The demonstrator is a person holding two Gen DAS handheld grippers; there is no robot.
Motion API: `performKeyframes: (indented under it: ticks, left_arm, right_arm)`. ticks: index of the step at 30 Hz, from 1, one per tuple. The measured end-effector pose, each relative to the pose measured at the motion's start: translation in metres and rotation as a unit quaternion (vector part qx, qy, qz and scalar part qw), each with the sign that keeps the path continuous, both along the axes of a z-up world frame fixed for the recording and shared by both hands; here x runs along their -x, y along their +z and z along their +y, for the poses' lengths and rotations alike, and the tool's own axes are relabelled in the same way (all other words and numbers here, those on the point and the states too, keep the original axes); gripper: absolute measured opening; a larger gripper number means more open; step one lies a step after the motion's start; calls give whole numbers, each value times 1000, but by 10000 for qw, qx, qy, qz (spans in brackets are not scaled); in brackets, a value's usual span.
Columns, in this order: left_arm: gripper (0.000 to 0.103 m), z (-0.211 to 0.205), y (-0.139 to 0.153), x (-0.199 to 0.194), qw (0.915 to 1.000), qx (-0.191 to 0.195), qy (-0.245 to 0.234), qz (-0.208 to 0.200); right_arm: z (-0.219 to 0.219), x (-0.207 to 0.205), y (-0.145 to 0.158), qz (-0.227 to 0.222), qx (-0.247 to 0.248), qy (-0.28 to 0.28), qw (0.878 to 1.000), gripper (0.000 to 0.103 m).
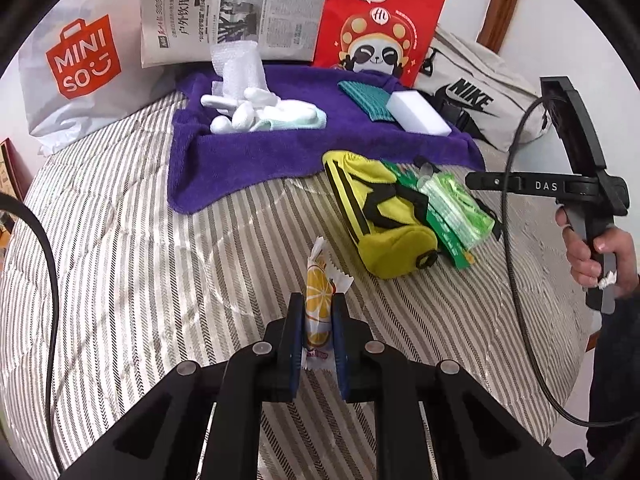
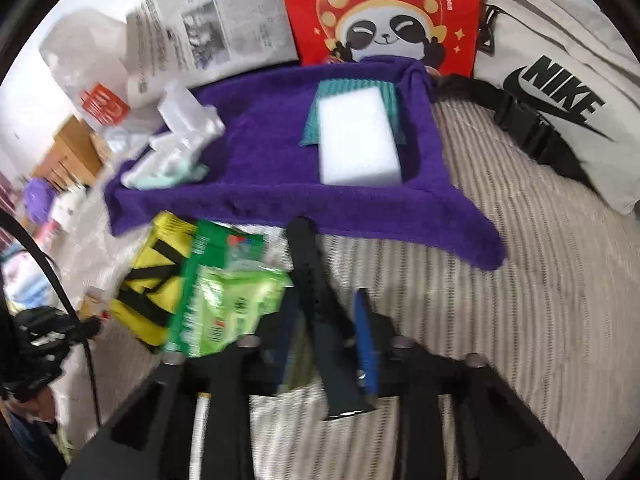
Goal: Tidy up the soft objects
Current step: 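Grasp the black watch strap with the right gripper while the left holds the packet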
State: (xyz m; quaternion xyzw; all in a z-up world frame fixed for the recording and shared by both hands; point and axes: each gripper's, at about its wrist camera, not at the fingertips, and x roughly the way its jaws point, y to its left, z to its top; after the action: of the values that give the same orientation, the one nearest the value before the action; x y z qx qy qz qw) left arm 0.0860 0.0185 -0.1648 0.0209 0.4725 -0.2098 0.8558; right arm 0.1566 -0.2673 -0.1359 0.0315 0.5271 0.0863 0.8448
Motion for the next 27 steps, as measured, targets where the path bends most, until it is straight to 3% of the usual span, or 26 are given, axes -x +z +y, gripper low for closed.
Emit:
performKeyframes:
  ticks: [3, 7, 11, 15, 22, 27]
  left_arm:
    - [13, -1, -2, 1, 10000, -43, -34, 14]
    - [13, -1, -5, -1, 10000, -64, -17, 55]
    - [13, 2, -7, -4, 9999, -61, 0, 98]
    - [13, 3, -7, -4, 9999, -64, -15, 125]
    - [14, 6, -7, -4, 9999, -10, -18, 121]
    - [14, 6, -7, -4, 9999, -8, -34, 118]
  right_arm:
    - [2, 0, -5, 36, 518, 48, 9986, 35]
    - [9, 6, -15, 166, 672, 357, 9970, 35]
    - [25, 12, -18, 21, 1003, 613, 9931, 36]
    - [33, 11, -18, -142, 1012, 723, 9921, 24]
    - [13, 15, -2, -172, 780, 428, 9959, 20]
    - [-14, 22, 7, -134, 1021, 59, 9947, 20]
